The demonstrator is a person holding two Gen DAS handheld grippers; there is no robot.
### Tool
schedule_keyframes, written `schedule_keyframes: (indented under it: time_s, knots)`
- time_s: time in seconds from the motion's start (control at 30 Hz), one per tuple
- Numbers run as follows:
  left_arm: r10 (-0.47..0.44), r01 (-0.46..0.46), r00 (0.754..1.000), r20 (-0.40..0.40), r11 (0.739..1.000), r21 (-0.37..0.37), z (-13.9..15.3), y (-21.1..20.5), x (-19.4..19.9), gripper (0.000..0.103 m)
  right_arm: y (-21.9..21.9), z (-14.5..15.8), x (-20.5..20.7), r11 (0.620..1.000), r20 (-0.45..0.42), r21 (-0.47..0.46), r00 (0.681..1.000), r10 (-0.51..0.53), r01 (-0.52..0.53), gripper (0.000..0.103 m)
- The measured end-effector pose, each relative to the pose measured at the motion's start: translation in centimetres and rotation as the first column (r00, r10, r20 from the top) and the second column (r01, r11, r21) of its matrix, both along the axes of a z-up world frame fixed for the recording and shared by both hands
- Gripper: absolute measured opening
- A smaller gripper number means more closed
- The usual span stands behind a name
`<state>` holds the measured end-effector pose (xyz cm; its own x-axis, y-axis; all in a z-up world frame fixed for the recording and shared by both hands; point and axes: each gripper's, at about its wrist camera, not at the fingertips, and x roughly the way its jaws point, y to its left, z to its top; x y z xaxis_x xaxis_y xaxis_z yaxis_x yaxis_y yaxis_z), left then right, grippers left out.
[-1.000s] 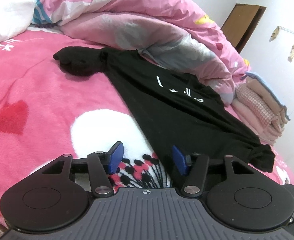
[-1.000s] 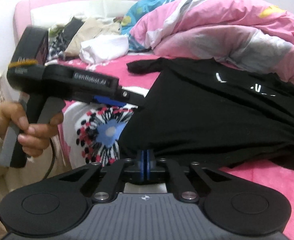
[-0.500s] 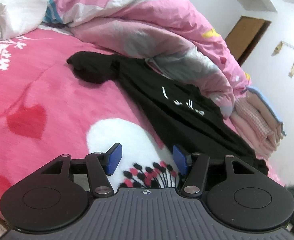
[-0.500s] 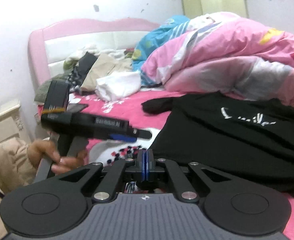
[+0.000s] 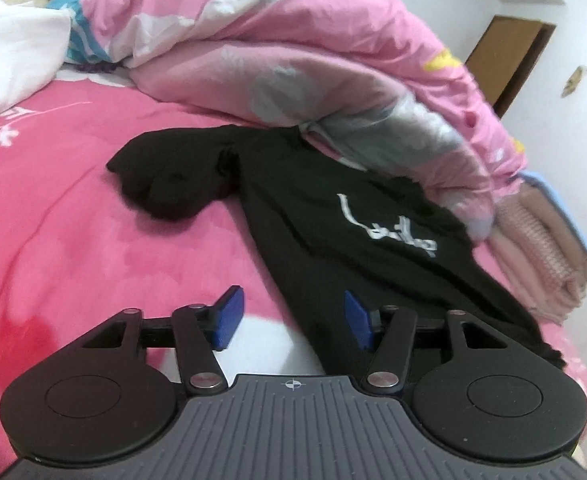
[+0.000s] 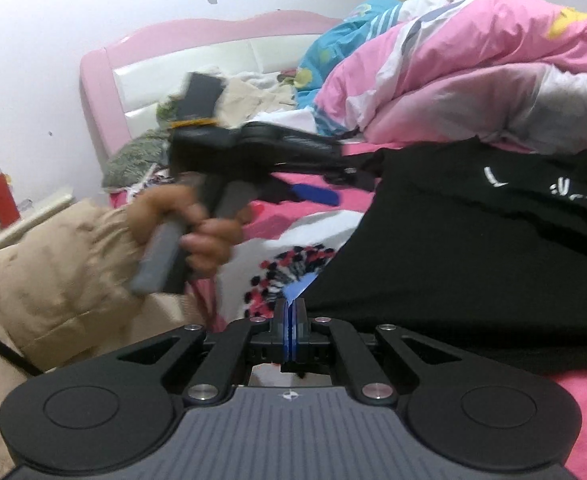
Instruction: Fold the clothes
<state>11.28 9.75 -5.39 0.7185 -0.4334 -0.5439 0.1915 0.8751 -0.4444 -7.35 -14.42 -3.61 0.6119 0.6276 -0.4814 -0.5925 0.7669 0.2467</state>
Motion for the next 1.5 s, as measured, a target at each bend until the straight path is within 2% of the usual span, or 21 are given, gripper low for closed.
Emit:
schedule_keyframes:
  time_s: [0.17,0.27,0.33,0.4,0.67,0.77,0.9,1.03,1.2,1.33,1.5]
  knots:
    - [0.026,-0.025,0.999,-0.037,0.999,0.041,-0.6,-0.4,4.1,0.037,-0.1,-0.5,0.3,0.999,-0.013,0.031,0.999,0.031,-0.030,0.000]
    - [0.048,-0.045,0.997,-0.060,0.998,0.038,-1.0,-0.1,6.1,0.021,-0.6,-0.8,0.7,0.998,-0.023,0.051,0.999,0.035,-0.034,0.000]
    - [0.056,-0.054,0.996,-0.065,0.998,0.042,-1.1,0.0,6.8,0.006,-1.0,-0.9,0.9,0.997,-0.031,0.069,0.999,0.035,-0.033,0.000]
    - [0.068,-0.065,0.995,-0.071,0.997,0.033,-1.2,0.1,7.1,0.002,-1.2,-0.9,1.1,0.995,-0.038,0.091,0.999,0.035,-0.032,0.000]
    - [0.094,-0.095,0.995,-0.010,0.995,-0.039,1.1,1.7,6.2,0.001,-2.3,-0.5,2.1,0.982,-0.034,0.181,0.997,0.069,-0.062,0.000]
    - [0.119,-0.119,0.993,-0.026,0.992,-0.038,0.7,2.5,6.7,0.001,-1.9,-1.1,2.7,0.980,-0.055,0.184,0.995,0.084,-0.072,0.000]
    - [0.148,-0.150,0.987,-0.057,0.988,-0.032,-1.0,3.3,6.9,0.001,-0.9,-2.8,3.2,0.983,-0.107,0.159,0.989,0.105,-0.088,0.000]
    - [0.140,-0.141,0.989,-0.037,0.990,-0.023,-1.4,3.4,6.5,0.002,-0.3,-4.4,3.7,0.992,-0.181,0.109,0.980,0.078,-0.059,0.001]
    - [0.135,-0.136,0.990,-0.034,0.990,-0.022,-1.4,3.4,6.2,0.005,-1.1,-5.0,4.4,0.989,-0.246,0.148,0.967,0.063,-0.026,0.004]
    - [0.140,-0.141,0.990,-0.032,0.990,-0.024,-1.2,3.6,5.6,0.007,-1.3,-4.9,4.2,0.986,-0.245,0.163,0.966,0.078,-0.038,0.013]
    - [0.145,-0.146,0.989,-0.032,0.989,-0.033,-1.3,4.0,5.0,0.008,-1.4,-3.3,3.8,0.984,-0.181,0.168,0.979,0.090,-0.060,0.014]
